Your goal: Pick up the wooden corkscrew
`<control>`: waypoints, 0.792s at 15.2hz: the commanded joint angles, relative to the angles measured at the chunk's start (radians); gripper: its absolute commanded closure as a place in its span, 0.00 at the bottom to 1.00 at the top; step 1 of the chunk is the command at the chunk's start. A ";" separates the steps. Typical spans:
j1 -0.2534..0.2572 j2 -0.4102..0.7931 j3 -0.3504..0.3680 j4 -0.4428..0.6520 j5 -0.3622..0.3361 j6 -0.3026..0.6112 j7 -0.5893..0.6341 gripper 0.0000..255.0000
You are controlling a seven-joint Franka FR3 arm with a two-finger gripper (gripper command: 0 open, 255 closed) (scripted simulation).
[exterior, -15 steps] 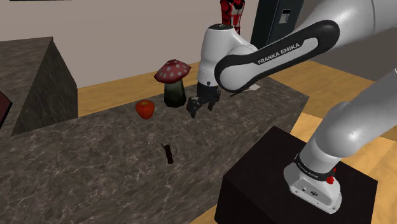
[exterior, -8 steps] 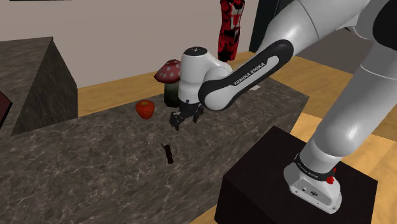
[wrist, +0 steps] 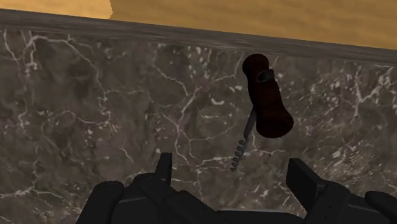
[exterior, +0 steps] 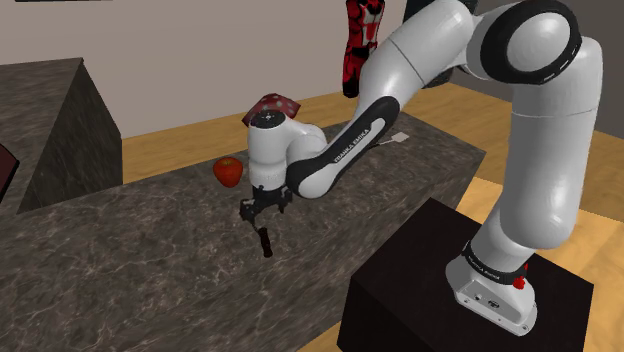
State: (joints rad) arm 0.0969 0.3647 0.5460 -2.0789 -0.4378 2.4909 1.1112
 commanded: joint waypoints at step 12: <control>0.123 0.223 -0.108 0.140 -0.148 0.053 0.135 0.00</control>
State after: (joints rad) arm 0.2174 0.5829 0.4410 -1.9404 -0.5831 2.5413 1.2438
